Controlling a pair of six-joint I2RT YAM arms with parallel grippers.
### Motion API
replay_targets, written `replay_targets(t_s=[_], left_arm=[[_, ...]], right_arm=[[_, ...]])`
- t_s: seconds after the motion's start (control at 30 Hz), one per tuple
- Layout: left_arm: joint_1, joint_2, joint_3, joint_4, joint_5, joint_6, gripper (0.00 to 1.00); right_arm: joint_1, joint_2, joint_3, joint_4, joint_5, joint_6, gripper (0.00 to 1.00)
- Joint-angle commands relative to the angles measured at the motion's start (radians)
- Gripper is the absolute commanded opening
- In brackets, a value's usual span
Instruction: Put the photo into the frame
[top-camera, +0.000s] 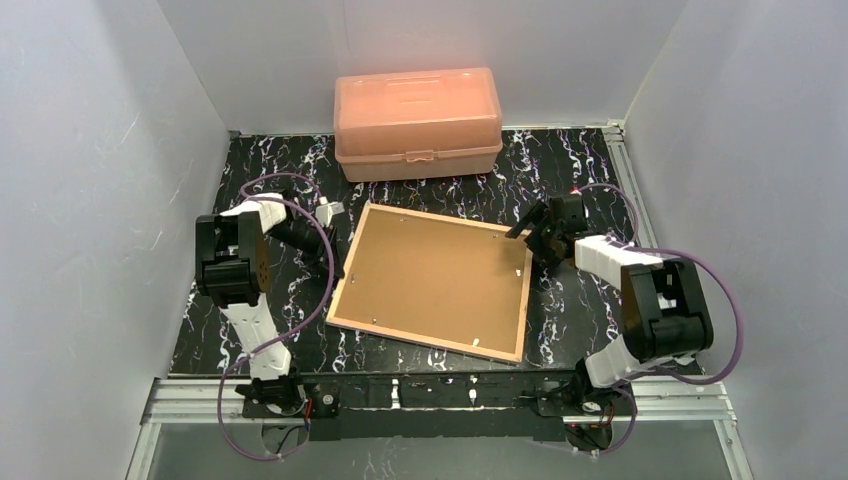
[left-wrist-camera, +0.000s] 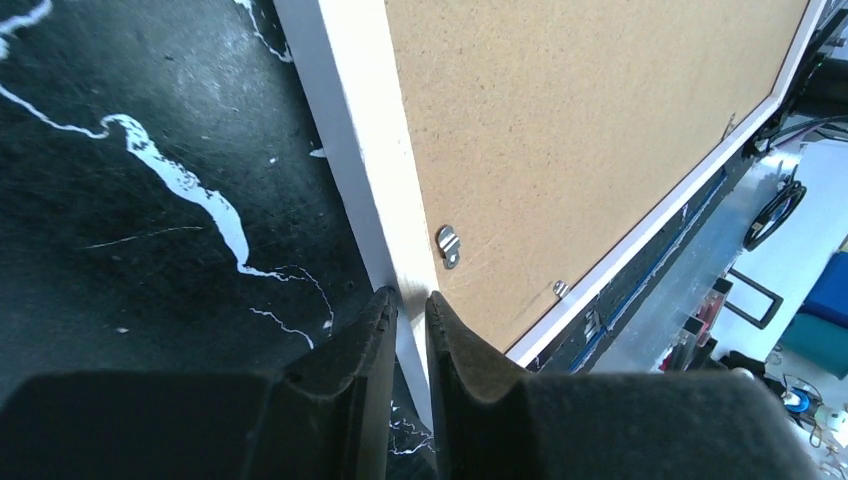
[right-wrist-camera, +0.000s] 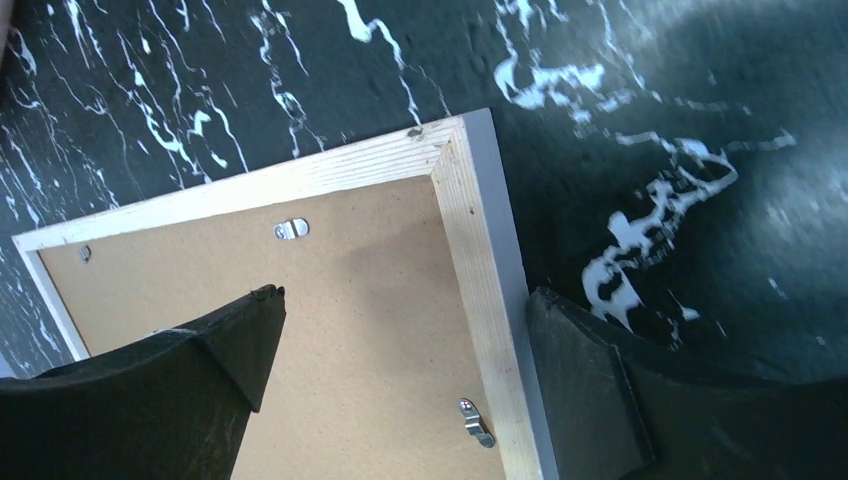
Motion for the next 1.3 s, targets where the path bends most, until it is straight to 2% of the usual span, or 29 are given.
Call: replay_targets(t_s=[0.0,0.33,0.43,0.57,0.63,0.7,0.8,1.0,1.2,1.27], left_arm=[[-0.021,-0.028,-0.039,-0.035,0.045,0.032,0.15],[-0.039,-0.104,-0.144,-0.086,0.09,0.079,0.13],[-0.041,-0.111,-0.146,-0.096,0.089,0.078,0.12],[-0.041,-0.117,-0.14,-0.09,0.078,0.045,0.12],[-0.041,-0.128,-0.14,-0.066,0.066,0.009,0.11],[-0.041,-0.137,-0.141,-0.04,0.053,-0.027,0.1],[-0.039,-0.14,-0.142,-0.006,0.03,-0.083,0.09],[-0.04,-0.127,-0.132,0.017,0.041,-0.149,0.08],[-0.039,-0.103,-0.114,0.044,-0.02,-0.191,0.07],[-0.036,-0.103,-0.108,0.046,-0.022,-0.201,0.09]], right_arm=[[0.002,0.082,0.11,0.039,-0.067,-0.012,0.99],[0.003,0.238,0.277,0.04,-0.183,-0.069,0.99],[0.007,0.257,0.304,0.021,-0.173,-0.078,0.99],[0.007,0.145,0.299,-0.092,0.018,-0.136,0.99],[0.017,0.03,0.274,-0.09,0.101,-0.159,0.98],[0.041,-0.043,0.237,-0.044,0.099,-0.167,0.99],[0.134,-0.056,0.226,0.005,0.003,-0.177,0.98],[0.449,0.055,0.24,0.184,-0.19,-0.164,0.89],[0.608,0.18,0.265,0.352,-0.242,-0.086,0.89],[0.642,0.226,0.284,0.385,-0.253,-0.068,0.89]])
